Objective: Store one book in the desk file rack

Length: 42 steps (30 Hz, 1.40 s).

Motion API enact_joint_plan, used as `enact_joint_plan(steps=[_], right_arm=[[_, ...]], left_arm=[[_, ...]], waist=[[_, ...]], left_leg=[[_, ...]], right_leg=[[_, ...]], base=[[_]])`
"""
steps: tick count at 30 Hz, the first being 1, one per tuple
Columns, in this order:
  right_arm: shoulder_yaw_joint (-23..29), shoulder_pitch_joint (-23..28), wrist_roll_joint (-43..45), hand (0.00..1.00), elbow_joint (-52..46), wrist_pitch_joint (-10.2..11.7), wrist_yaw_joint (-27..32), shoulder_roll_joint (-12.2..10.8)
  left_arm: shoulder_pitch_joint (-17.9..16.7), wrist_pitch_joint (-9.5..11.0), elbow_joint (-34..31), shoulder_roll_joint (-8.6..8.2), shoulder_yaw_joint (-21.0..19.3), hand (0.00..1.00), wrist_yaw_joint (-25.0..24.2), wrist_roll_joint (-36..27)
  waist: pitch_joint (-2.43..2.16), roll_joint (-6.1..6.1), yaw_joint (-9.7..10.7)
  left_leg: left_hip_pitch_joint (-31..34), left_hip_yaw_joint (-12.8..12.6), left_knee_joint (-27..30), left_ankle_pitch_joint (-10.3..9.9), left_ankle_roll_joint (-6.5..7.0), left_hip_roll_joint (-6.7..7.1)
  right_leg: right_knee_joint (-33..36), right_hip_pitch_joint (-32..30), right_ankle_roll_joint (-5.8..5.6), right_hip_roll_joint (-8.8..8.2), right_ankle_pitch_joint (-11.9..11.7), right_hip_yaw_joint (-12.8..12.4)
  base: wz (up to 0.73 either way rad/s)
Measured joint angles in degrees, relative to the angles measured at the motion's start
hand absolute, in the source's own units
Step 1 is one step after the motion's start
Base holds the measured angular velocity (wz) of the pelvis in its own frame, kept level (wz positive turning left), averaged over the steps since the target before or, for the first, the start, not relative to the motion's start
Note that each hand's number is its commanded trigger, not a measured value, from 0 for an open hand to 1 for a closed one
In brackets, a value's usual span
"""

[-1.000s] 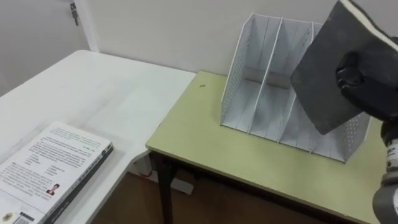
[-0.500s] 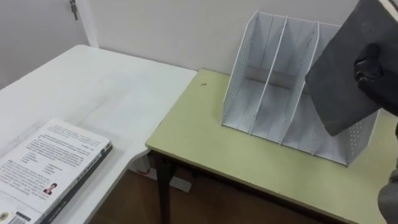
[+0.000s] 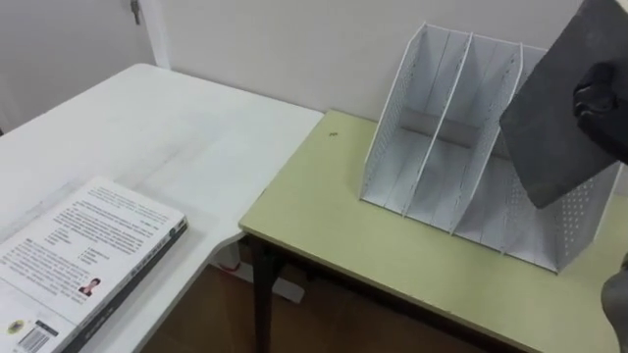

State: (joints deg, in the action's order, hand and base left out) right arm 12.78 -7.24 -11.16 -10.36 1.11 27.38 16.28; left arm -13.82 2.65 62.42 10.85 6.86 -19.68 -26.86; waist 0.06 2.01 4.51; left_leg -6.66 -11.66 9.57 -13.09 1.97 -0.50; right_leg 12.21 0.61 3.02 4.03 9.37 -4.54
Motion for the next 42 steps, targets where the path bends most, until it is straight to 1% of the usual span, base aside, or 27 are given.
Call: enact_joint_plan(steps=[3,4,5,8,11,14,16,18,20,21,29,30,31,32,34,35,38,39,41,42], right_arm=[[0.48,-0.72,-0.23,1.00,1.99,-0.10,1.52,0.45],[0.53,-0.90,-0.28,1.00,3.00,-0.14,2.02,1.14],[0.72,-1.46,-0.24,1.00,3.93,-0.69,2.14,1.57],[1.84,-2.97,-0.24,1.00,5.62,-2.02,2.98,1.79],[2.19,-3.35,-0.24,1.00,5.67,-2.56,4.36,2.10],[2.42,-4.55,-0.23,1.00,5.67,-3.20,5.16,2.34],[2.54,-5.37,-0.16,1.00,5.68,-3.57,5.61,2.40],[2.88,-6.32,-0.16,1.00,5.98,-3.66,6.14,2.82],[3.20,-7.56,-0.17,1.00,7.25,-3.66,6.36,4.26],[3.39,-7.74,-0.17,1.00,7.42,-3.66,6.42,4.45],[4.21,-7.85,-0.18,1.00,8.03,-3.65,6.96,4.54],[4.20,-7.85,-0.18,1.00,8.03,-3.65,6.94,4.54],[4.16,-7.86,-0.18,1.00,8.28,-3.65,6.97,4.58],[4.09,-7.86,-0.18,1.00,8.97,-3.65,6.99,4.65],[3.78,-7.86,-0.08,1.00,10.09,-3.65,7.06,4.66],[3.51,-7.86,0.00,1.00,10.53,-3.66,7.07,4.67],[2.97,-7.88,-0.17,1.00,11.81,-3.66,7.07,5.06],[2.74,-7.88,-0.19,1.00,12.55,-3.67,7.11,5.49],[2.32,-7.89,-0.18,1.00,14.12,-3.72,7.10,6.77],[2.31,-7.89,-0.18,1.00,14.27,-3.79,7.10,6.97]], left_arm=[[0.01,-0.32,-0.19,-0.01,0.03,0.00,0.01,0.04],[0.02,-0.43,-0.22,-0.02,0.00,0.00,0.02,0.07],[0.05,-0.68,-0.22,-0.04,-0.06,0.00,0.04,0.14],[0.27,-1.19,-0.20,-0.10,-0.18,0.00,0.16,0.21],[0.27,-1.51,-0.24,-0.24,-0.64,0.00,0.22,0.21],[0.28,-2.20,-0.31,-0.29,-1.21,0.00,0.26,0.29],[0.31,-2.31,-0.30,-0.29,-1.28,0.00,0.27,0.34],[0.32,-2.30,-0.28,-0.29,-1.37,0.00,0.26,0.43],[0.32,-2.31,-0.26,-0.28,-1.54,0.00,0.26,0.43],[0.32,-2.31,-0.26,-0.28,-1.58,0.00,0.26,0.43],[0.35,-2.39,-0.29,-0.28,-1.60,0.00,0.41,0.46],[0.38,-2.39,-0.29,-0.27,-1.58,0.00,0.41,0.43],[0.47,-2.39,-0.29,-0.16,-1.42,0.00,0.45,0.32],[0.55,-2.38,-0.34,0.03,-1.17,0.00,0.54,0.31],[0.58,-2.38,-0.41,0.27,-1.08,0.00,0.83,0.33],[0.58,-2.38,-0.43,0.36,-1.07,0.00,1.10,0.33],[0.62,-2.38,-0.45,0.67,-1.05,0.00,1.67,0.36],[0.70,-2.39,-0.51,0.78,-1.14,0.00,1.81,0.43],[0.90,-2.58,-0.56,1.10,-1.27,0.00,2.00,1.03],[0.96,-2.64,-0.58,1.14,-1.28,0.00,2.01,1.27]], waist=[[-0.14,-0.25,0.09],[-0.17,-0.27,0.01],[-0.17,-0.30,-0.05],[-0.19,-0.32,-0.16],[-0.19,-0.31,-0.30],[-0.20,-0.25,-0.24],[-0.19,-0.24,-0.15],[-0.18,-0.24,-0.13],[-0.17,-0.19,-0.16],[-0.17,-0.17,-0.17],[-0.10,-0.01,-0.27],[0.16,0.43,-0.32],[0.04,0.23,-0.40],[0.27,0.72,-0.50],[0.25,1.04,-0.61],[0.33,1.29,-0.60],[0.24,1.73,-0.72],[0.21,1.72,-1.12],[0.12,2.13,-1.57],[0.11,2.23,-1.70]], left_leg=[[-0.03,0.19,-0.08,0.00,0.00,-0.01],[-0.08,0.18,-0.08,0.00,0.00,0.00],[-0.08,0.17,-0.08,0.00,0.00,0.00],[-0.10,0.16,-0.07,0.00,0.00,0.00],[-0.09,0.17,-0.07,0.00,0.00,0.00],[-0.12,0.17,-0.06,0.00,0.00,0.00],[-0.12,0.17,-0.04,0.00,0.00,0.01],[-0.12,0.18,-0.02,0.00,0.00,0.02],[-0.14,0.19,-0.01,0.00,0.00,0.03],[-0.15,0.19,-0.01,0.00,0.00,0.03],[-0.22,0.17,0.02,0.00,0.00,0.01],[-0.23,0.14,0.01,0.00,0.00,0.01],[-0.33,0.14,0.01,0.00,0.00,0.01],[-0.45,0.17,-0.05,0.01,0.00,0.00],[-0.45,0.16,-0.05,0.02,-0.01,-0.01],[-0.45,0.16,-0.05,0.02,-0.01,-0.01],[-0.45,0.28,-0.05,0.02,-0.01,0.00],[-0.45,0.42,-0.05,0.02,-0.01,0.01],[-0.39,0.66,-0.05,0.02,-0.01,0.03],[-0.38,0.71,-0.05,0.02,-0.01,0.03]], right_leg=[[-0.46,0.29,0.01,0.00,-0.11,0.15],[-0.50,0.36,0.01,-0.01,-0.10,0.18],[-0.50,0.35,0.02,0.00,-0.11,0.15],[-0.49,0.37,0.02,0.01,-0.11,0.17],[-0.49,0.41,0.03,0.01,-0.11,0.19],[-0.54,0.41,0.03,0.01,-0.10,0.17],[-0.62,0.37,0.03,0.01,-0.10,0.18],[-0.61,0.37,0.02,-0.01,-0.09,0.17],[-0.56,0.38,0.02,-0.01,-0.09,0.16],[-0.55,0.38,0.02,-0.01,-0.09,0.17],[-0.54,0.40,0.02,0.01,-0.09,0.10],[-0.52,0.41,0.02,0.01,-0.09,0.11],[-0.50,0.50,0.02,0.01,-0.09,0.12],[-0.48,0.60,0.02,0.03,-0.08,0.15],[-0.48,0.61,0.03,0.02,-0.09,0.19],[-0.47,0.61,0.02,0.02,-0.09,0.21],[-0.47,0.62,0.02,-0.02,-0.09,0.33],[-0.45,0.62,0.02,-0.03,-0.09,0.36],[-0.45,0.62,0.02,-0.07,-0.09,0.58],[-0.46,0.63,0.02,-0.08,-0.09,0.65]], base=[[0.03],[0.00],[0.00],[0.00],[0.00],[0.00],[0.00],[0.00],[0.00],[0.00],[0.00],[0.00],[0.00],[0.00],[0.00],[0.00],[0.00],[0.00],[0.04],[0.05]])
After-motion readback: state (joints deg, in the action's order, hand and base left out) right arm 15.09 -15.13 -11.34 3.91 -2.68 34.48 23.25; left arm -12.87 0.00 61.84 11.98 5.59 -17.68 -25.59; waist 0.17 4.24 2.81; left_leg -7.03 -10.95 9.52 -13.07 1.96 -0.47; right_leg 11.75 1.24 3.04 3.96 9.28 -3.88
